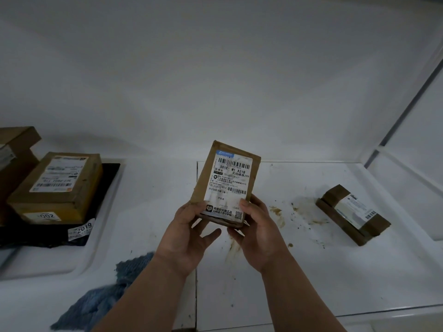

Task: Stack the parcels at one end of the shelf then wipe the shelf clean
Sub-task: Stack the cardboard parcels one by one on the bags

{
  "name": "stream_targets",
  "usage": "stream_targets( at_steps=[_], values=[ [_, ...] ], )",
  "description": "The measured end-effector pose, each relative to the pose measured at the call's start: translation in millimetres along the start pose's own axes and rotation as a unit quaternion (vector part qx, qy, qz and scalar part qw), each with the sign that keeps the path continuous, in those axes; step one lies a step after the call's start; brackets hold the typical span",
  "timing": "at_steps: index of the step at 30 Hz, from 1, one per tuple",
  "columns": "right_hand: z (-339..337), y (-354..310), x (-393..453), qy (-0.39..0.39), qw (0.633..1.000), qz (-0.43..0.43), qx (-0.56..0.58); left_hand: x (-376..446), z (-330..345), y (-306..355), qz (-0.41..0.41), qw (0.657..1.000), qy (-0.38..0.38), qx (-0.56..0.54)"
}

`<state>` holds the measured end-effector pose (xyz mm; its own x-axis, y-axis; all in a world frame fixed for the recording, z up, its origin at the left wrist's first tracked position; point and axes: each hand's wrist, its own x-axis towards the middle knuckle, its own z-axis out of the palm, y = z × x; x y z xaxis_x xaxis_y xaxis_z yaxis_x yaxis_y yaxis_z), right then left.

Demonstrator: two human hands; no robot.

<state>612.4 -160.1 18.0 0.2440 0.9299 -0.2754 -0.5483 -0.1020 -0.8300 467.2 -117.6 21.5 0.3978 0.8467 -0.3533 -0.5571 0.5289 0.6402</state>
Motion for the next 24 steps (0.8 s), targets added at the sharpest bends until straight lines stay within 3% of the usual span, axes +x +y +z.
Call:
stream_targets(
  at_steps=[9, 18, 24],
  values=[
    [-5.3, -6.9, -2.3, -0.005, 1.0, 0.002, 0.001, -1.5, 5.8, -3.6, 0.021, 0.999, 0.031, 0.003],
    [-6.2, -6.9, -4.8, -0.083, 0.995, 0.017, -0.052, -14.6, 5.8, -4.5, 0.046, 0.997, 0.067, -0.01],
    [18.9, 5.3, -2.1, -0.087, 0.993, 0.034, -0.072, -23.5, -12.6, 10.5, 0.064, 0.993, 0.099, 0.012]
  ],
)
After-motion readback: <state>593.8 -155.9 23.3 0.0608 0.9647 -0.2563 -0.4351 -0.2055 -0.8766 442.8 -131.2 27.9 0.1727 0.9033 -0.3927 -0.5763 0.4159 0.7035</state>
